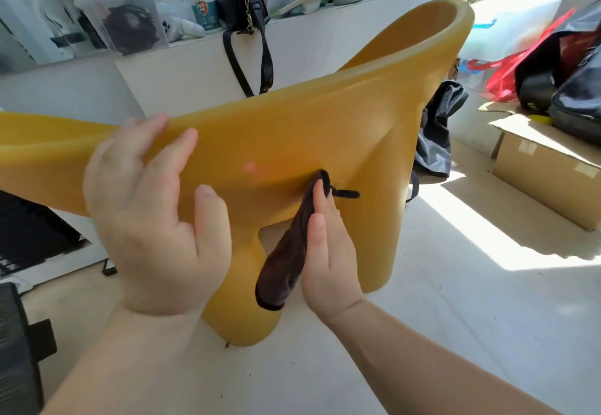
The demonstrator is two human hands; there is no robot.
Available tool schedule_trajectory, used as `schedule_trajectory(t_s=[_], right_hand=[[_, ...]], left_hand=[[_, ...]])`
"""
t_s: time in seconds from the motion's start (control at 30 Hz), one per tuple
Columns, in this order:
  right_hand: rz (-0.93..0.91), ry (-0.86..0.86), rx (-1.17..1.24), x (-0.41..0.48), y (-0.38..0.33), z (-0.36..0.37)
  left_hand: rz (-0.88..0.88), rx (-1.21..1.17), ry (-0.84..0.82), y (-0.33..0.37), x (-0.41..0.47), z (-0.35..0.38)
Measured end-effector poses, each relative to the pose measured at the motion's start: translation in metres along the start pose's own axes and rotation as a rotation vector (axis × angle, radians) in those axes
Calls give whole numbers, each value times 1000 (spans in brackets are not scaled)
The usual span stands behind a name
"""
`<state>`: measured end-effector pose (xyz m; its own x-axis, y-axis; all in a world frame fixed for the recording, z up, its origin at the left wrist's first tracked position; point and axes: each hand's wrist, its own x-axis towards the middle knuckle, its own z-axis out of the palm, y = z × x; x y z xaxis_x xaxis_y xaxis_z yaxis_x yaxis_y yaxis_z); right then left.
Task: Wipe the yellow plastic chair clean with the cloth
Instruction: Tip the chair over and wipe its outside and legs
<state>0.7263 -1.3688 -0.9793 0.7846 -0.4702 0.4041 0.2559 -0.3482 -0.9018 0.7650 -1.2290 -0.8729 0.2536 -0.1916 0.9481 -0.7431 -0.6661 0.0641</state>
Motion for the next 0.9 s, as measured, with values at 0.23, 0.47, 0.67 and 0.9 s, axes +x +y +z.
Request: schedule_trajectory(t_s=[0.23, 0.47, 0.67, 0.9], right_hand=[[-41, -33, -86, 23, 2, -51], [37, -381, -70, 43, -16, -101], [68, -457, -421, 46, -7, -116], [3, -416, -467, 32, -14, -86]], left_hand=[[-584, -352, -441, 56, -41, 44], [-777, -701, -775, 60, -51, 73], [-541, -359, -676, 64, -56, 72], [-1218, -530, -537, 73, -60, 49]])
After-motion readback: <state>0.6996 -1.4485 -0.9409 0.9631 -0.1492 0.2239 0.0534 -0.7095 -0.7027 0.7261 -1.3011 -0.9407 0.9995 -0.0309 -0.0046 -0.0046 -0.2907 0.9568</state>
